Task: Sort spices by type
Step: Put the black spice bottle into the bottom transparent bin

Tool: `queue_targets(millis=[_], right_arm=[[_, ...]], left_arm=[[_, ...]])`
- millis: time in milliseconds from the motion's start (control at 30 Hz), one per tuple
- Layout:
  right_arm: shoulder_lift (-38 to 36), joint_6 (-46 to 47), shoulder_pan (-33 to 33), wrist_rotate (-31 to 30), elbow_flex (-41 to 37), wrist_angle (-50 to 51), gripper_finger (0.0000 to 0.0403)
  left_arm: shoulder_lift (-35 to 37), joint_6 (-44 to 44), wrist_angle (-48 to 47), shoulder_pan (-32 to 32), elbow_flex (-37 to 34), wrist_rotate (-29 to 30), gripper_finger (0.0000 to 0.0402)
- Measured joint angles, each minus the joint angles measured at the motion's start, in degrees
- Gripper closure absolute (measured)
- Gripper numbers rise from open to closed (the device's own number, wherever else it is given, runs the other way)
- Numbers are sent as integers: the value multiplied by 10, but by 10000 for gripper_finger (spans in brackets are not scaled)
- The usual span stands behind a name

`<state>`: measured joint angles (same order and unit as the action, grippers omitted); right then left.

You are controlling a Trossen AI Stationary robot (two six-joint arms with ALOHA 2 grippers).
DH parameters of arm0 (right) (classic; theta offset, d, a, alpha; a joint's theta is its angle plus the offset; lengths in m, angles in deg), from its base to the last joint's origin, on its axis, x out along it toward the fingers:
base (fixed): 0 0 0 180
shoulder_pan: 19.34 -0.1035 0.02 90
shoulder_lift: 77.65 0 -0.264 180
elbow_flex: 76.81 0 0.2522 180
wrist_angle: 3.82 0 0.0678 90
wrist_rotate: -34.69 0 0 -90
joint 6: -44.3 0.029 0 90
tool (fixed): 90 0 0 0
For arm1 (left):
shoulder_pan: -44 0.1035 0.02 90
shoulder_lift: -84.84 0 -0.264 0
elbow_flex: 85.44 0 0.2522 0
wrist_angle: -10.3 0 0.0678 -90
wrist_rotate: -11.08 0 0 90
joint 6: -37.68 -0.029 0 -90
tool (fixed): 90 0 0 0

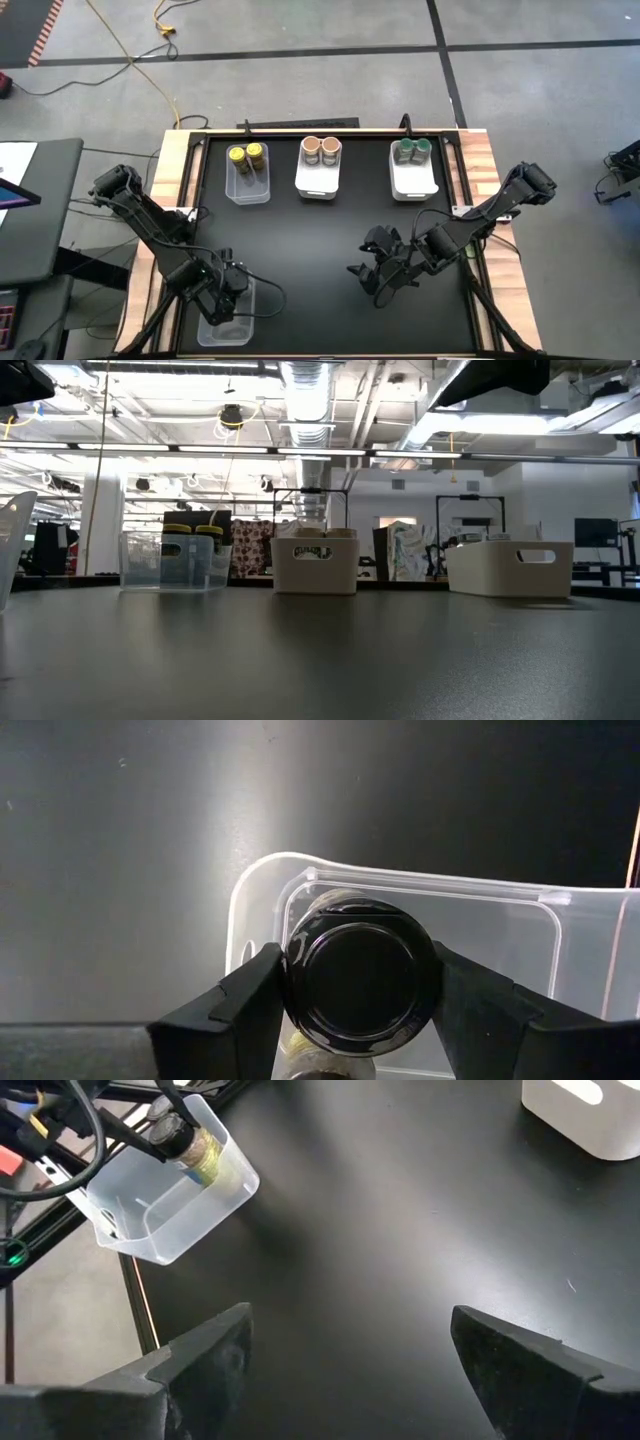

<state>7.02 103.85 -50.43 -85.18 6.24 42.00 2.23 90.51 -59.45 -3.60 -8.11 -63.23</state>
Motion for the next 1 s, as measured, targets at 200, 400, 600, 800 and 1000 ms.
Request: queue_targets(millis=[200,400,600,800,1000], right_arm=[[0,0,0,0,0,-11,39],[0,0,0,0,0,-12,39],[0,0,0,0,0,-13,39],[0,0,0,0,0,-14,39],[0,0,0,0,0,-14,39]], left_arm=[[0,-1,-1,0,0,9,189],[1,8,18,0,-25,8,189],[5,2,29,-1,-28,-3,189],[14,4,13,0,-27,-13,189],[14,-3,14,2,-27,-15,189]])
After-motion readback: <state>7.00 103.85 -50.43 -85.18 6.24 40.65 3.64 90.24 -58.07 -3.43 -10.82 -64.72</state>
